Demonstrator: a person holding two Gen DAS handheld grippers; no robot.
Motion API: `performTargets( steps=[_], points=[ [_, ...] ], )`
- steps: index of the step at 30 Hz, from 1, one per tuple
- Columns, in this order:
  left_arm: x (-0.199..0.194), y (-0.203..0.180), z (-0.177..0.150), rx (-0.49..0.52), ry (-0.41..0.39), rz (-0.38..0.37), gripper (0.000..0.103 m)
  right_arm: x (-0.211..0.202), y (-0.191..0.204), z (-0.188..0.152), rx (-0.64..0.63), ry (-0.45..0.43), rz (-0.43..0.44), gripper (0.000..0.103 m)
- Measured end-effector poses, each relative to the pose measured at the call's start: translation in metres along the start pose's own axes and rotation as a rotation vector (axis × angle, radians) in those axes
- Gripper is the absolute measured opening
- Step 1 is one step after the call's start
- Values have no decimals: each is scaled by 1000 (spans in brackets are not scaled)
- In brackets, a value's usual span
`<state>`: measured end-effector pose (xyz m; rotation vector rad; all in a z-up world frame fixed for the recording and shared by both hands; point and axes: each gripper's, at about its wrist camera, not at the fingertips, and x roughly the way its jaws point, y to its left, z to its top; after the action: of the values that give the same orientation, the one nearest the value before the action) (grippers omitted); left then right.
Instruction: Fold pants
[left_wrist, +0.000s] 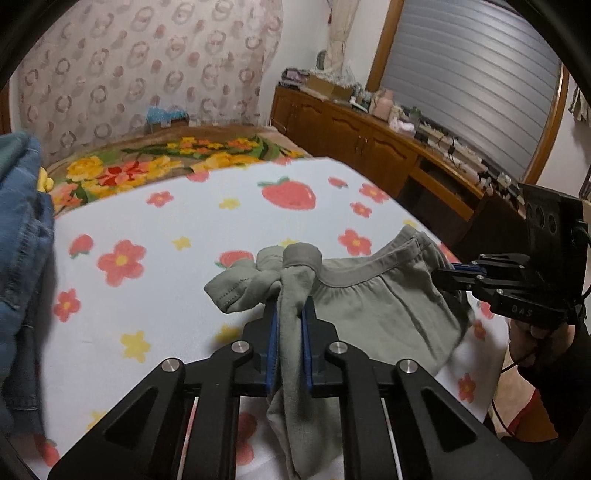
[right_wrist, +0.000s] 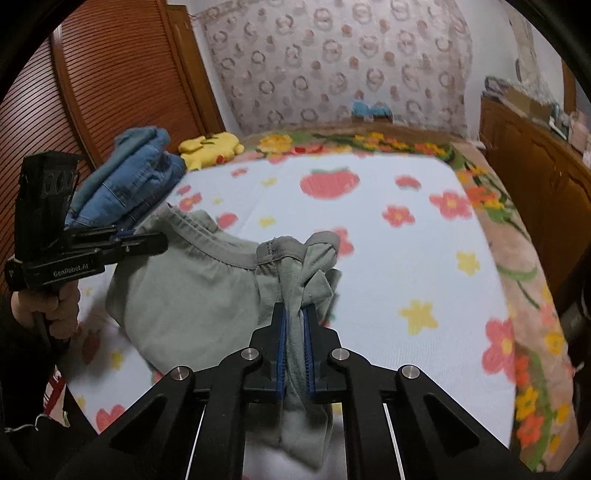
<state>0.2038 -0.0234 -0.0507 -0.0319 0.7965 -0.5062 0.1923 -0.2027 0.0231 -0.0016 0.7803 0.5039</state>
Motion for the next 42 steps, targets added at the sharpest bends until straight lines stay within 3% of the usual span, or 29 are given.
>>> performTargets(
  steps=[4, 12, 24, 35, 42],
  points=[
    [-22, 8, 6, -11, -51, 28, 12, -5, 15, 15, -57, -34, 3, 8],
    [-75, 33, 21, -18, -147, 160, 12, -2, 55, 58, -177, -106, 58, 8],
    [-125, 95, 15, -101, -221, 337, 12, 54, 100, 116, -362, -153, 165, 8],
    [-151, 119, 16, -168, -330, 409, 12, 90, 90, 153, -412, -196, 230, 8],
    [-167, 133, 13, -199, -370, 456, 12, 120, 116, 184, -478, -211, 242, 8]
  ],
)
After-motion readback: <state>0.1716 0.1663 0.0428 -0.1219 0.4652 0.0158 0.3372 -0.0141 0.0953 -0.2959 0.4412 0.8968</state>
